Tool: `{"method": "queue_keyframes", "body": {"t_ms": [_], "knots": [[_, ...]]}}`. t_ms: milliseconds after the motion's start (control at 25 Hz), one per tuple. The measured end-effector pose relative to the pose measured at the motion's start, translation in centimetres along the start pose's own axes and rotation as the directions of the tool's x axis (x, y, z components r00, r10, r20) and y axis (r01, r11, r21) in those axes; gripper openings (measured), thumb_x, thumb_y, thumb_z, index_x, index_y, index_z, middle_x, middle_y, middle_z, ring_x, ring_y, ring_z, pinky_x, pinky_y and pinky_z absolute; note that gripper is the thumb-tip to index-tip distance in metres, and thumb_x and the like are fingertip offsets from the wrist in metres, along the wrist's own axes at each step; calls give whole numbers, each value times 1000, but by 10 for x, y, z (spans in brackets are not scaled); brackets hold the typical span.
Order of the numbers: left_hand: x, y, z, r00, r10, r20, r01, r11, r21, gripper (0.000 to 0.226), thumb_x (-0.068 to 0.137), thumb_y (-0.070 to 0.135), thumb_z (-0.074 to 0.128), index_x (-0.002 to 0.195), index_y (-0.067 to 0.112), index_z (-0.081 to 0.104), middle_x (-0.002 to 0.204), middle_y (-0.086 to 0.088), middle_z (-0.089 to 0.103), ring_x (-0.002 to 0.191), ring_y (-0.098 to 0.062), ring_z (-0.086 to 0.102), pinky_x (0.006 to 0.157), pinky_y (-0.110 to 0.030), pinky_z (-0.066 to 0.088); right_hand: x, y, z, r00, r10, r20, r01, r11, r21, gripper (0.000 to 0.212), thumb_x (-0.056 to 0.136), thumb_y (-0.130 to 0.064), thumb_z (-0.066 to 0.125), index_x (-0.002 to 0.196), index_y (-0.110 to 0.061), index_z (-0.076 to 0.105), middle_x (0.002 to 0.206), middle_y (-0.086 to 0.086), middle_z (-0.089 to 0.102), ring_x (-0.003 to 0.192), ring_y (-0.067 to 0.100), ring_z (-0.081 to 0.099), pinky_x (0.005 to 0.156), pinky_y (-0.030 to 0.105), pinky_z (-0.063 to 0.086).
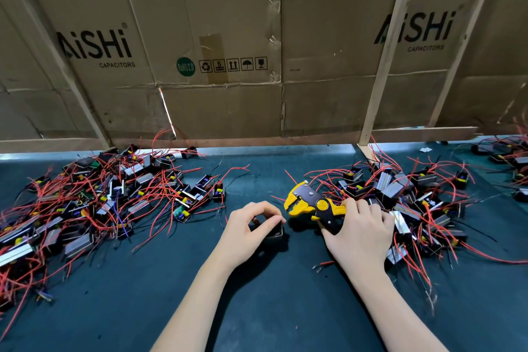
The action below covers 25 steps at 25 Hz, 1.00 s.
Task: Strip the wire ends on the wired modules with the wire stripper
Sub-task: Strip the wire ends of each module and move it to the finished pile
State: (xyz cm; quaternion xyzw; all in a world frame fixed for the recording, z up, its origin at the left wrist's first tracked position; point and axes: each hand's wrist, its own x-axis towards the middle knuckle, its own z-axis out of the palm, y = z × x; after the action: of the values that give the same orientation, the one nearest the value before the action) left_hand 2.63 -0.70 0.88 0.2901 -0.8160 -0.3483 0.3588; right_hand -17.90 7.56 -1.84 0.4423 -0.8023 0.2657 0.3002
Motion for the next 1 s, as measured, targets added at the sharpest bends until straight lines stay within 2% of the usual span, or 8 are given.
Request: {"method": "queue_keyframes", "body": {"t_ms": [280, 400, 480, 600, 720, 880, 1000], "knots": [[1, -5, 10, 995, -98, -36, 99, 994, 37, 13, 90, 18, 68, 80, 26, 69, 79, 15, 69, 82, -7, 62, 79, -23, 47, -2, 1, 2, 999, -50, 14, 50, 998, 42, 54, 54, -52, 86, 79, -12, 59, 75, 4, 60, 76, 32, 57, 73, 41, 33], [2, -7, 12, 986, -161, -35, 162, 985, 51, 10, 89, 20, 69, 79, 22, 70, 75, 14, 68, 74, -3, 60, 73, -19, 44, -2, 0, 2, 996, -87, 17, 87, 995, 44, 53, 56, -52, 83, 77, -12, 56, 75, 4, 60, 74, 31, 56, 73, 41, 34], [1, -8, 9, 982, -187, 3, 186, 979, 87, 8, 89, 25, 69, 81, 23, 72, 76, 15, 69, 76, -1, 60, 73, -17, 44, -2, 0, 2, 994, -106, 20, 105, 994, 38, 52, 57, -53, 82, 75, -13, 55, 74, 4, 59, 73, 31, 56, 72, 41, 33], [1, -12, 2, 976, -202, 77, 191, 973, 133, 5, 87, 29, 71, 84, 26, 74, 86, 16, 71, 90, -1, 61, 79, -15, 46, -3, 0, 1, 992, -123, 26, 122, 992, 29, 50, 59, -54, 80, 75, -13, 56, 73, 3, 60, 73, 31, 56, 72, 41, 34], [1, -12, -1, 974, -208, 90, 196, 973, 121, 6, 85, 29, 73, 80, 29, 74, 87, 13, 71, 85, -4, 63, 69, -9, 46, -2, -1, 0, 988, -151, 10, 151, 988, 28, 46, 61, -52, 78, 74, -14, 56, 72, 2, 58, 72, 31, 55, 71, 40, 34], [1, -12, -1, 977, -201, 67, 191, 972, 134, 14, 85, 31, 73, 72, 35, 71, 78, 22, 69, 83, 2, 60, 71, -5, 39, -2, -2, -1, 985, -173, 9, 173, 985, 25, 45, 61, -51, 79, 73, -14, 56, 70, 3, 58, 71, 31, 55, 70, 40, 35], [1, -13, -1, 977, -198, 74, 188, 975, 116, 13, 85, 31, 72, 73, 33, 72, 77, 20, 69, 81, 0, 61, 69, -5, 40, -2, -2, -2, 987, -157, 18, 157, 987, 32, 44, 64, -53, 76, 73, -15, 57, 71, 2, 59, 70, 30, 56, 70, 40, 36]]}}
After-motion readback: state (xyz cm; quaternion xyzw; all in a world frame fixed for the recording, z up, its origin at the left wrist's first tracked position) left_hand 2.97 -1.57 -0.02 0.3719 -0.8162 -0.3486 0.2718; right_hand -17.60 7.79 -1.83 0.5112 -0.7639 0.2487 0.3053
